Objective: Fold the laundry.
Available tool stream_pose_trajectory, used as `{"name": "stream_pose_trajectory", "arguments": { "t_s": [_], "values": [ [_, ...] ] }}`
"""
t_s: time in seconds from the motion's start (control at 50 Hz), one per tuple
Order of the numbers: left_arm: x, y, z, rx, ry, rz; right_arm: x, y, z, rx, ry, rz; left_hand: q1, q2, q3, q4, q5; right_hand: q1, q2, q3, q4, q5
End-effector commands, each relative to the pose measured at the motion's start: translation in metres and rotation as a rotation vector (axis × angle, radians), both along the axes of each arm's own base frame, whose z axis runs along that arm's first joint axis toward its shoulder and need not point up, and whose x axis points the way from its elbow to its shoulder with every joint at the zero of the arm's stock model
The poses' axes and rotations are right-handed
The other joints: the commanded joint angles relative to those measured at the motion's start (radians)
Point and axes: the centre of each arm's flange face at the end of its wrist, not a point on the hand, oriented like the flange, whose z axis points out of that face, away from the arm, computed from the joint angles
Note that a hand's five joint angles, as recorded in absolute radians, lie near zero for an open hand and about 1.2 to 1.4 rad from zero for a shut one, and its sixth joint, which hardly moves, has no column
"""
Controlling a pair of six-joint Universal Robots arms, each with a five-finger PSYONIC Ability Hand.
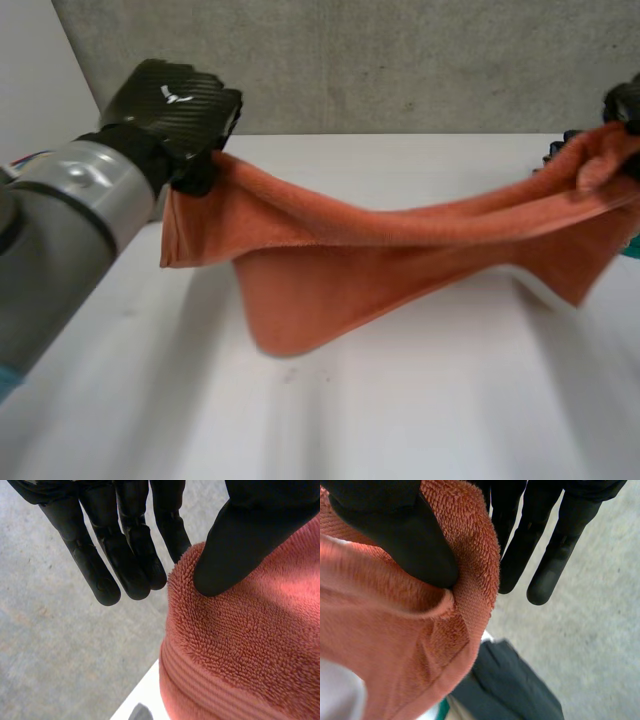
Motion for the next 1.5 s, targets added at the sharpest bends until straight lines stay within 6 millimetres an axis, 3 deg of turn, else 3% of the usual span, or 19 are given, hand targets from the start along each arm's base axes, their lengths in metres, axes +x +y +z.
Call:
{"name": "stream_pose_trajectory", "arguments": {
  "t_s": [0.02,0.08,0.16,0.26,0.32,0.34,0.48,0.56,0.7,0.84,0.86,0.94,1.02,1.08,1.12,1.2,1.26,1.38,1.5],
  "values": [
    [0.025,0.001,-0.022,0.106,-0.071,0.059,-0.016,0.002,-0.011,0.154,0.14,-0.001,0.251,0.198,0.204,0.199,0.258,0.356,0.223,0.205,0.2,0.223],
    [0.025,-0.003,-0.036,0.144,-0.091,0.062,-0.017,-0.009,-0.041,0.274,0.144,0.012,0.251,0.198,0.204,0.199,0.258,0.356,0.223,0.205,0.2,0.223],
    [0.012,-0.029,-0.087,0.271,-0.166,0.067,-0.008,-0.028,-0.083,0.412,0.121,0.045,0.251,0.198,0.204,0.199,0.258,0.356,0.223,0.205,0.2,0.223],
    [-0.01,-0.077,-0.104,0.226,-0.143,0.082,0.018,-0.058,-0.097,0.346,0.058,0.06,0.251,0.198,0.204,0.199,0.258,0.356,0.223,0.205,0.2,0.223],
    [-0.026,-0.111,-0.076,0.084,-0.079,0.085,0.027,-0.087,-0.085,0.179,0.001,0.004,0.251,0.198,0.204,0.199,0.258,0.356,0.223,0.205,0.2,0.223],
    [-0.033,-0.124,-0.05,-0.015,-0.031,0.083,0.03,-0.101,-0.064,0.038,-0.045,-0.019,0.251,0.198,0.204,0.199,0.258,0.356,0.223,0.205,0.2,0.223],
    [-0.037,-0.137,0.077,-0.468,0.234,0.099,0.038,-0.125,0.022,-0.538,-0.313,0.005,0.251,0.198,0.204,0.199,0.258,0.356,0.223,0.205,0.2,0.223],
    [-0.036,-0.14,0.085,-0.528,0.272,0.117,0.035,-0.118,0.043,-0.662,-0.366,0.025,0.251,0.198,0.204,0.199,0.258,0.356,0.223,0.205,0.2,0.223],
    [-0.03,-0.136,0.04,-0.362,0.185,0.123,0.036,-0.109,0.017,-0.459,-0.343,0.011,0.251,0.198,0.204,0.199,0.258,0.356,0.223,0.205,0.2,0.223],
    [-0.014,-0.121,-0.05,-0.101,0.031,0.131,0.04,-0.096,-0.063,-0.012,-0.275,0.032,0.251,0.198,0.204,0.199,0.258,0.356,0.223,0.205,0.2,0.223],
    [-0.013,-0.12,-0.06,-0.077,0.017,0.131,0.041,-0.094,-0.087,0.095,-0.263,0.032,0.251,0.198,0.204,0.199,0.258,0.356,0.223,0.205,0.2,0.223],
    [-0.011,-0.11,-0.107,0.019,-0.044,0.125,0.042,-0.087,-0.143,0.302,-0.215,0.015,0.251,0.198,0.204,0.199,0.258,0.356,0.223,0.205,0.2,0.223],
    [-0.01,-0.104,-0.176,0.176,-0.137,0.116,0.041,-0.078,-0.176,0.398,-0.152,0.017,0.251,0.198,0.204,0.199,0.258,0.356,0.223,0.205,0.2,0.223],
    [-0.01,-0.102,-0.195,0.226,-0.165,0.113,0.039,-0.072,-0.187,0.428,-0.125,0.022,0.251,0.198,0.204,0.199,0.258,0.356,0.223,0.205,0.2,0.223],
    [-0.01,-0.099,-0.2,0.24,-0.172,0.107,0.037,-0.067,-0.191,0.446,-0.117,0.018,0.211,0.158,0.163,0.158,0.218,0.356,0.223,0.205,0.2,0.223],
    [-0.008,-0.095,-0.199,0.244,-0.175,0.107,0.036,-0.061,-0.193,0.454,-0.12,0.018,-0.323,-0.376,-0.37,-0.375,-0.315,0.356,0.223,0.205,0.2,0.223],
    [-0.006,-0.093,-0.181,0.21,-0.156,0.111,0.036,-0.059,-0.19,0.437,-0.123,0.019,-0.631,-0.684,-0.679,-0.683,-0.624,0.356,0.223,0.205,0.2,0.223],
    [0.005,-0.075,-0.157,0.184,-0.136,0.118,0.032,-0.055,-0.191,0.42,-0.125,0.011,-0.709,-0.761,-0.756,-0.761,-0.701,0.356,0.223,0.205,0.2,0.223],
    [0.026,-0.031,-0.138,0.177,-0.122,0.12,0.029,-0.054,-0.193,0.425,-0.124,0.006,-0.694,-0.747,-0.741,-0.746,-0.687,0.356,0.223,0.205,0.2,0.223]
  ]
}}
